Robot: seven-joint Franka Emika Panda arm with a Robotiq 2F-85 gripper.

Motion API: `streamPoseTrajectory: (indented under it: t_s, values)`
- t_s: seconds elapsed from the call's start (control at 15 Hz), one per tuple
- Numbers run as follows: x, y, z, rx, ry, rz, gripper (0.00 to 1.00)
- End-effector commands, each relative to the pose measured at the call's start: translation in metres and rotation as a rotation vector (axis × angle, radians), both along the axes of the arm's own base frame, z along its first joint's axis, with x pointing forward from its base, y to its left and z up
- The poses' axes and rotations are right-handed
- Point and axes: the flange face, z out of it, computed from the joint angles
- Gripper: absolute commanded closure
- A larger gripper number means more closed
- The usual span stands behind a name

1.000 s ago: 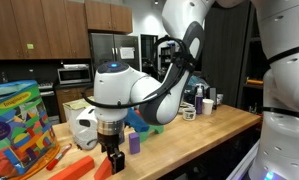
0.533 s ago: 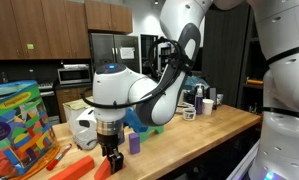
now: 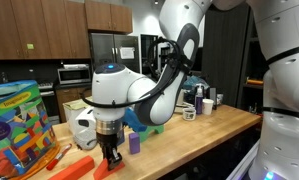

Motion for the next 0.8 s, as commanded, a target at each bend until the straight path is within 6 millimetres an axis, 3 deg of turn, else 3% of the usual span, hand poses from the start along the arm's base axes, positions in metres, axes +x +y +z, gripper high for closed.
streamPoseTrajectory:
  t_s: [0.0, 0.27, 0.73]
  values:
    - [-0.001, 0.001, 0.005, -0.007, 0.019, 0.03, 0.82]
    - [-0.02, 0.01, 0.016, 0.001, 0.071, 0.115, 0.82]
    - [-0.043, 0.016, 0.06, -0.028, 0.01, 0.183, 0.82]
